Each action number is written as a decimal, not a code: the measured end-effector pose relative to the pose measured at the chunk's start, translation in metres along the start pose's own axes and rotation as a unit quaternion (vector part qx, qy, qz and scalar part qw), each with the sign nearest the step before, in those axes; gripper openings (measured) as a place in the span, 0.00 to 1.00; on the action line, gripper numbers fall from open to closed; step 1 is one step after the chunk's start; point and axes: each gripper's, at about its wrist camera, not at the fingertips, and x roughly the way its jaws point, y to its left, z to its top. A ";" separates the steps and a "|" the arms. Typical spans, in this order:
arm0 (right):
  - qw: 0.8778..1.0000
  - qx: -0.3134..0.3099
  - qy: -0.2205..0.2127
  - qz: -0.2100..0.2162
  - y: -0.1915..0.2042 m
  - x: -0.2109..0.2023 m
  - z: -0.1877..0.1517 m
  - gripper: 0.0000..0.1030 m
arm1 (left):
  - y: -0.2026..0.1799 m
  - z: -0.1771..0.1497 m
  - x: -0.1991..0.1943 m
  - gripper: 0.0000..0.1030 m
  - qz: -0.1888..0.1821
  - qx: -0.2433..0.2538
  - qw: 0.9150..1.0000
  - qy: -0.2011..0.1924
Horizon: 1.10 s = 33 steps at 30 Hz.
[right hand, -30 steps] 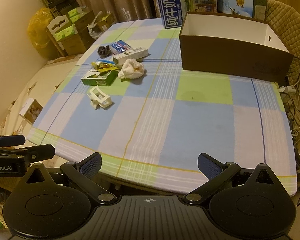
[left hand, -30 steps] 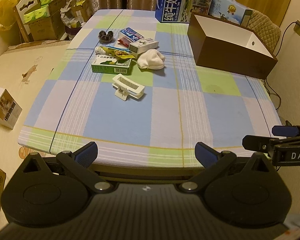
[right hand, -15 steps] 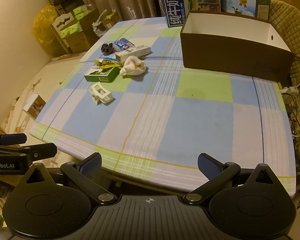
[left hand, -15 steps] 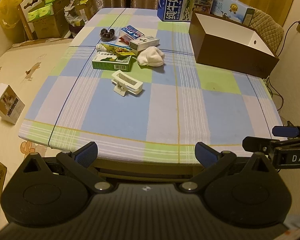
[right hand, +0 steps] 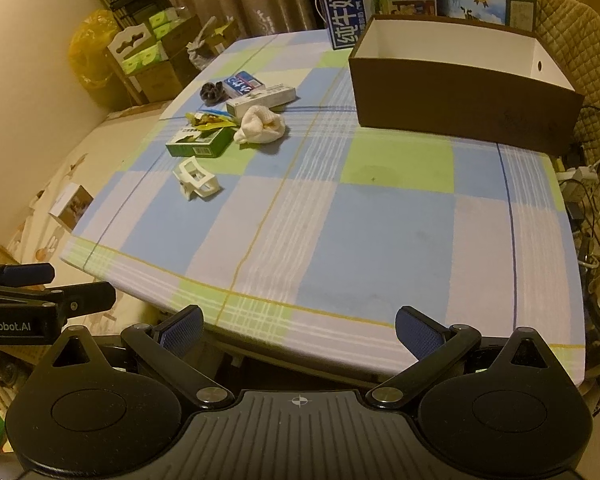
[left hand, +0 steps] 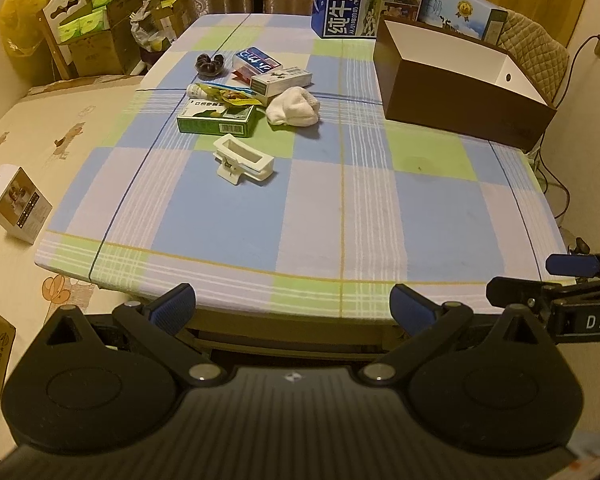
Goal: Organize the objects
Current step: 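Move the left tool toward the white plastic clip on the table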
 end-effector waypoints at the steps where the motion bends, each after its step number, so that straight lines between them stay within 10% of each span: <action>1: 1.000 0.000 0.000 0.001 -0.001 0.000 0.000 0.97 | -0.002 0.000 0.000 0.99 0.001 0.000 1.000 0.001; 33: 0.997 0.064 -0.023 -0.037 -0.030 0.036 0.052 0.97 | 0.035 0.080 0.087 0.99 -0.003 0.014 0.999 0.029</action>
